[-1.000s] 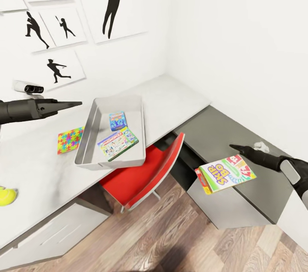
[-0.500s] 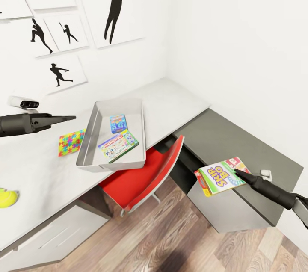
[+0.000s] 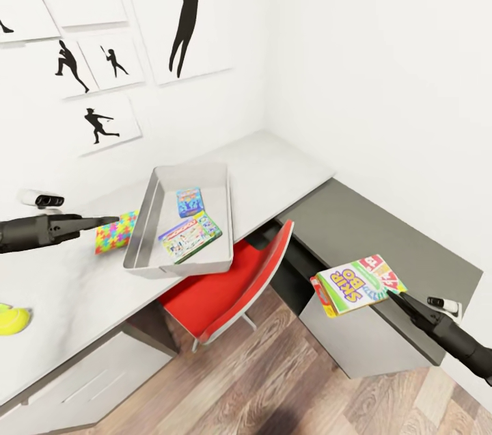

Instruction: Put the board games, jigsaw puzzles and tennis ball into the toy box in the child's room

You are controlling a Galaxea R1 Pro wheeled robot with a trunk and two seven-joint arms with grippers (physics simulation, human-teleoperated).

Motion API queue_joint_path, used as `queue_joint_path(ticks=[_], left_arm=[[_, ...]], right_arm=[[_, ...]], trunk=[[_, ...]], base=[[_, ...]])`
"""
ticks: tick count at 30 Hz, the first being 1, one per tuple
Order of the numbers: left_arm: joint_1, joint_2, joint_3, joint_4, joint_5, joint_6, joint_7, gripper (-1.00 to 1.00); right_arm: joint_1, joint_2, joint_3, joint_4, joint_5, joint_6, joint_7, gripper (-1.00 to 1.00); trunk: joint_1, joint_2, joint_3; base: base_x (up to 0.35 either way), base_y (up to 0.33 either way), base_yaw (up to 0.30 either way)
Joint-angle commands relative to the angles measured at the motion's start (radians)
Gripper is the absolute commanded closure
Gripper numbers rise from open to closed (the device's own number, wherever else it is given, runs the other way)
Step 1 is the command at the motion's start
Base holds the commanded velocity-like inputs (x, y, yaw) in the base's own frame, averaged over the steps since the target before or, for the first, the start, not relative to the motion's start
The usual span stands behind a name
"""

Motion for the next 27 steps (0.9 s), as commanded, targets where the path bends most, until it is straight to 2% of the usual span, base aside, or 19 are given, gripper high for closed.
queue_joint_path(ticks=[1,5,6,8,11,15,18,21,27], left_arm=[[0.013,-0.001,0.002,0.000,0.003,0.010,-0.004,-1.00],[0.075,-0.002,0.009,0.002,0.037,-0.001,-0.004,-1.00],[0.095,-0.001,0.015,0.002,0.057,-0.010,-0.004,-1.00],[0.113,0.001,0.030,0.003,0.086,-0.018,-0.004,-1.00],[0.127,0.002,0.056,0.005,0.111,-0.025,-0.004,-1.00],[0.132,0.002,0.068,0.006,0.120,-0.027,-0.004,-1.00],[0.134,0.001,0.070,0.006,0.121,-0.028,-0.004,-1.00],[0.134,0.001,0.070,0.006,0.119,-0.028,-0.004,-1.00],[0.134,0.001,0.070,0.006,0.116,-0.028,-0.004,-1.00]], right_arm=[[0.001,0.001,0.000,-0.002,-0.003,0.009,0.003,-1.00],[0.006,0.007,0.001,-0.009,-0.001,0.003,0.000,-1.00],[0.007,0.008,0.001,-0.010,-0.001,0.002,-0.001,-1.00],[0.008,0.010,0.002,-0.012,0.000,0.001,-0.005,-1.00],[0.009,0.013,0.004,-0.010,0.001,0.001,-0.032,-1.00],[0.009,0.031,0.005,-0.009,0.002,0.000,-0.100,-1.00],[0.009,0.058,0.004,-0.009,0.001,-0.031,-0.176,-1.00],[0.009,0.066,0.004,-0.008,0.001,-0.050,-0.210,-1.00],[0.009,0.070,0.004,-0.008,0.000,-0.059,-0.224,-1.00]], trunk=[[0.001,-0.002,0.000],[0.001,-0.002,0.007],[0.001,-0.002,0.008],[0.001,-0.002,0.012],[0.001,-0.002,0.017],[0.001,-0.002,0.023],[0.001,-0.002,0.028],[0.001,-0.002,0.033],[0.001,-0.002,0.043]], base=[[0.000,0.000,0.000],[0.000,0.000,0.000],[0.000,0.000,0.000],[0.000,0.000,0.000],[0.000,0.000,0.000],[0.000,0.000,0.000],[0.000,0.000,0.000],[0.000,0.000,0.000],[0.000,0.000,0.000]])
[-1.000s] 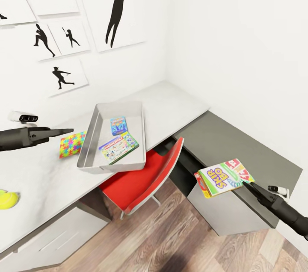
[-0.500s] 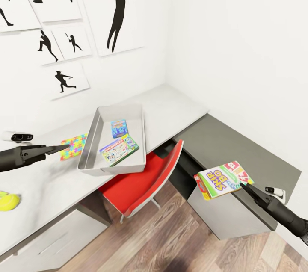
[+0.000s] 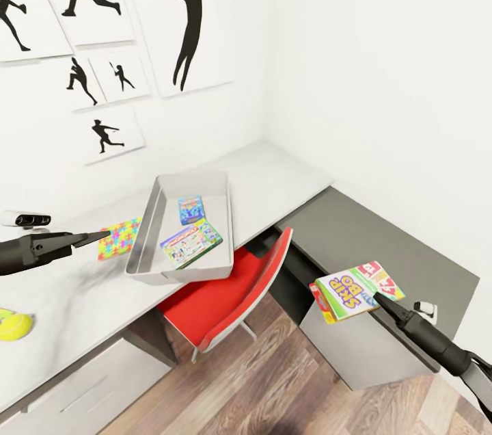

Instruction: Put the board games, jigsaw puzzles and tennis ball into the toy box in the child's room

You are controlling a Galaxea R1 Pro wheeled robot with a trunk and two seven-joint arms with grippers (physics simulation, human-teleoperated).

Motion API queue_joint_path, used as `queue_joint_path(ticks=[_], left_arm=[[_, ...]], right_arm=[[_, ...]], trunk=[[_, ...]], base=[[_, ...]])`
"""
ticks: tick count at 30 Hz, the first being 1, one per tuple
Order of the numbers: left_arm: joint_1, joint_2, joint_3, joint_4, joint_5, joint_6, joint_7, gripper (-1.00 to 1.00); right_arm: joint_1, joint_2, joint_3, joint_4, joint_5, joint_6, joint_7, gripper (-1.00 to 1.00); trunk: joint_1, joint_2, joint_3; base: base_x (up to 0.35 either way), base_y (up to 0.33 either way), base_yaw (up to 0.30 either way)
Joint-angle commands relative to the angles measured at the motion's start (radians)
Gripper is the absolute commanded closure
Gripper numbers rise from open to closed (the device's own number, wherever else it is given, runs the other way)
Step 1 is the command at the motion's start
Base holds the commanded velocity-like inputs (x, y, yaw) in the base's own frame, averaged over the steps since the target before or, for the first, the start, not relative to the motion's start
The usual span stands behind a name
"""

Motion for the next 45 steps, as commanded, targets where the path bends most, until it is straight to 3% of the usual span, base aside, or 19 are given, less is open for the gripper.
queue_joint_path(ticks=[1,45], left_arm=[[-0.001,0.000,0.000,0.000,-0.001,0.011,-0.004,-1.00],[0.003,-0.006,-0.003,-0.001,-0.003,0.010,-0.004,-1.00]], right_arm=[[0.000,0.000,0.000,0.000,-0.005,0.010,0.002,-1.00],[0.000,0.015,-0.001,0.000,-0.005,0.003,0.000,-1.00]], trunk=[[0.001,-0.002,0.000],[0.001,-0.002,0.072]], base=[[0.000,0.000,0.000],[0.000,0.000,0.000]])
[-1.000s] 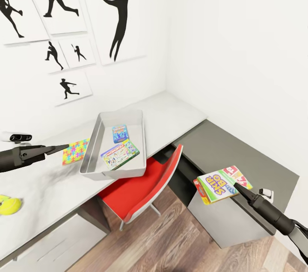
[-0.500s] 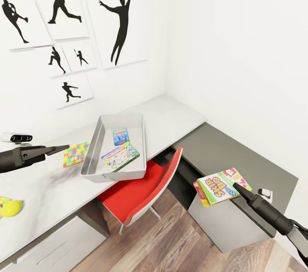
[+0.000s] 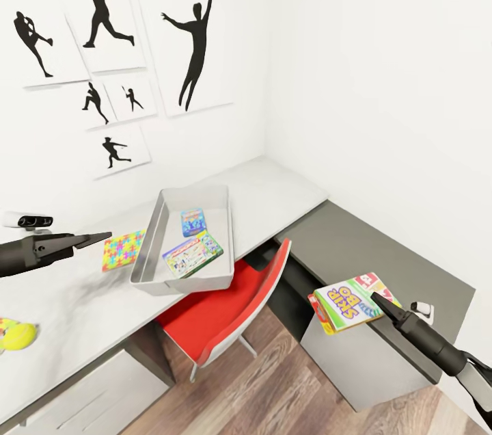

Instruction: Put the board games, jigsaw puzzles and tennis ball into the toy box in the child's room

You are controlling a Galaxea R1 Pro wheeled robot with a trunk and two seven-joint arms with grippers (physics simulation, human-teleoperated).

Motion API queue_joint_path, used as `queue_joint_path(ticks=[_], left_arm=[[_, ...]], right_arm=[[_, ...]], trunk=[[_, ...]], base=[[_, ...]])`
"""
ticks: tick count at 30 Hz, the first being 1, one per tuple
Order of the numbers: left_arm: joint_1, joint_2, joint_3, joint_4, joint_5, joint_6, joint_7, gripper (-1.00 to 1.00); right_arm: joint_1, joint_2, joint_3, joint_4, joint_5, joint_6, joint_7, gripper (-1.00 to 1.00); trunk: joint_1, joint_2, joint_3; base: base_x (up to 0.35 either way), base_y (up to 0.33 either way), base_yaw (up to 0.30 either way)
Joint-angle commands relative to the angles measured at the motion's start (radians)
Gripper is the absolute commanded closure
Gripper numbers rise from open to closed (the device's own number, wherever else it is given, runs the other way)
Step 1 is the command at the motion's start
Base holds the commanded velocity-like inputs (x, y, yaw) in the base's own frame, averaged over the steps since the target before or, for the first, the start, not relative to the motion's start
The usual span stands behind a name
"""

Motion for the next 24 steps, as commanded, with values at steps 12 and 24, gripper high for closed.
queue_joint_path(ticks=[12,24], left_arm=[[-0.001,-0.001,0.000,0.000,-0.001,0.011,-0.004,-1.00],[-0.001,-0.001,0.000,-0.001,-0.001,0.011,-0.004,-1.00]], right_arm=[[-0.001,0.001,0.001,0.000,-0.004,0.010,-0.019,-1.00],[-0.001,0.016,0.002,0.000,-0.003,0.009,-0.037,-1.00]], trunk=[[0.001,-0.002,0.018],[0.001,-0.002,0.038]], base=[[0.000,0.000,0.000],[0.000,0.000,0.000]])
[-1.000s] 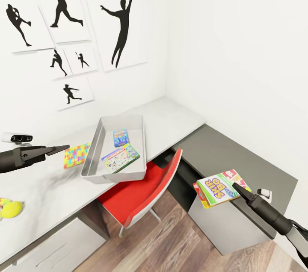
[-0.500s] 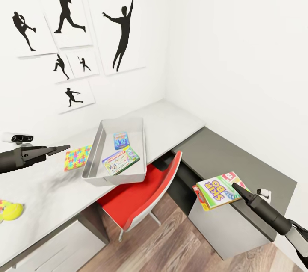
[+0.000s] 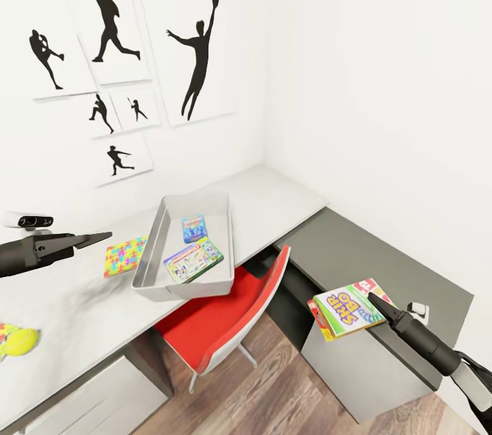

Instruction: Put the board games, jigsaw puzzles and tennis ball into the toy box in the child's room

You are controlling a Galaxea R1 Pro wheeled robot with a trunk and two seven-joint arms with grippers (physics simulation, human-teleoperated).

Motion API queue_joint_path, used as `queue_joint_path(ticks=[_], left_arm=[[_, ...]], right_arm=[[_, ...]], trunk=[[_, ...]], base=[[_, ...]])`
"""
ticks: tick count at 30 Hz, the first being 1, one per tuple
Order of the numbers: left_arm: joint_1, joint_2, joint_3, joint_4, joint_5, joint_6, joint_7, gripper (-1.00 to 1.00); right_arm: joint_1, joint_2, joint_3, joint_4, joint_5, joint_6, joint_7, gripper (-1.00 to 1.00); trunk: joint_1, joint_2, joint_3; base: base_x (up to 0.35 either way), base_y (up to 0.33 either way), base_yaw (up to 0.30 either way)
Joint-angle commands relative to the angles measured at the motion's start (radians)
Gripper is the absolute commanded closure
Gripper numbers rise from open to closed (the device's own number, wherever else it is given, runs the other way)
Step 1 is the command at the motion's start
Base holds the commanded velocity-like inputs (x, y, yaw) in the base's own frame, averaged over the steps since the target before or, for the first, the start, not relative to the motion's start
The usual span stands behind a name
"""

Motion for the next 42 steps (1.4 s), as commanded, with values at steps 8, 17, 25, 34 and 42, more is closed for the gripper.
queue_joint_path(ticks=[8,17,25,34,42], left_arm=[[0.000,0.000,-0.001,0.000,0.000,0.010,-0.004,-1.00],[0.000,0.000,-0.001,0.000,0.000,0.011,-0.004,-1.00],[-0.001,0.000,-0.001,0.000,0.000,0.010,-0.004,-1.00],[-0.001,0.000,-0.002,0.000,0.000,0.010,-0.004,-1.00],[0.000,-0.001,-0.002,0.000,0.000,0.010,-0.004,-1.00]], right_arm=[[-0.001,0.001,0.001,-0.003,-0.005,0.010,-0.025,-1.00],[-0.001,0.002,0.002,-0.002,-0.005,0.006,-0.029,-1.00],[-0.001,0.003,0.003,-0.001,-0.005,0.006,-0.030,-1.00],[-0.001,0.003,0.003,0.000,-0.005,0.006,-0.031,-1.00],[-0.001,0.006,0.002,0.000,-0.005,0.006,-0.032,-1.00]], trunk=[[0.001,-0.002,0.011],[0.001,-0.002,0.026],[0.001,-0.002,0.039],[0.001,-0.002,0.054],[0.001,-0.002,0.067]], base=[[0.000,0.000,0.000],[0.000,0.000,0.000],[0.000,0.000,0.000],[0.000,0.000,0.000],[-0.053,0.000,0.000]])
